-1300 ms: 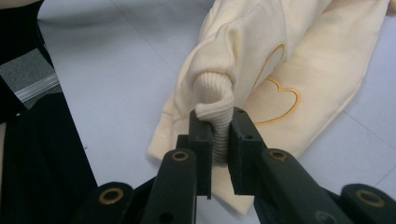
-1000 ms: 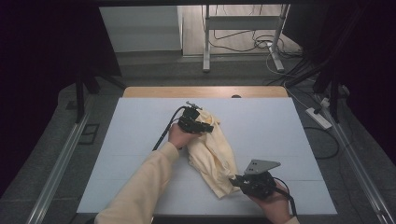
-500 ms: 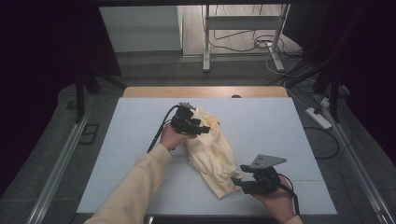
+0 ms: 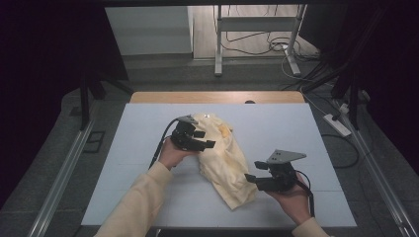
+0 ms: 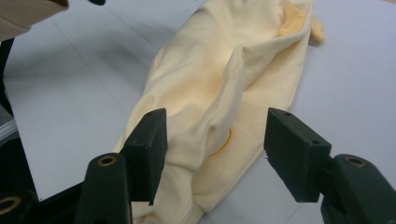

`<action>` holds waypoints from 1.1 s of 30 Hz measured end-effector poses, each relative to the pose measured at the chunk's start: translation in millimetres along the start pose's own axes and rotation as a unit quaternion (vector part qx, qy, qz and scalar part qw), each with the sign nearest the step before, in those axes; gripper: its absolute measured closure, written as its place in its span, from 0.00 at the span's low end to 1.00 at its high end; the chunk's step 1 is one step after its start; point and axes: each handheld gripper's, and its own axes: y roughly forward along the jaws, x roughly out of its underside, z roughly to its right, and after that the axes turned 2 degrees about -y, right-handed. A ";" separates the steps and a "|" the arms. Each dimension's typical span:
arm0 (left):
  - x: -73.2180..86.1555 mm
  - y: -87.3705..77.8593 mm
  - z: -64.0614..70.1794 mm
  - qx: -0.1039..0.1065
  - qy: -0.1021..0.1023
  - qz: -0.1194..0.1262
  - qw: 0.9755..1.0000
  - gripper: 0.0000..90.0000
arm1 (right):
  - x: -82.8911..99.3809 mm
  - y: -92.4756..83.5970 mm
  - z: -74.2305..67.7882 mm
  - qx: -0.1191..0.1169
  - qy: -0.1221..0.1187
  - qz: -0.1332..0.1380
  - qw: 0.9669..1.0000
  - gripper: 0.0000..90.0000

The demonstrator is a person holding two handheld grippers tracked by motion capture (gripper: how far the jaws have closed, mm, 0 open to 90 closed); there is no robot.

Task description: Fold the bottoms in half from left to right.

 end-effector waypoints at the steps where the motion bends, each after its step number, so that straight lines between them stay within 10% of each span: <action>1: 2.4 -2.3 1.0 0.000 -0.001 0.002 1.000 0.35 | -0.5 0.6 1.2 -0.001 0.001 0.001 1.000 0.44; 22: 46.0 -43.2 8.2 -0.016 -0.006 0.015 1.000 0.34 | -11.1 15.2 9.1 0.010 0.000 -0.012 1.000 0.44; 33: 48.7 -43.4 9.6 -0.012 -0.001 0.014 1.000 0.34 | -40.5 53.0 13.2 0.016 -0.023 -0.033 0.999 0.44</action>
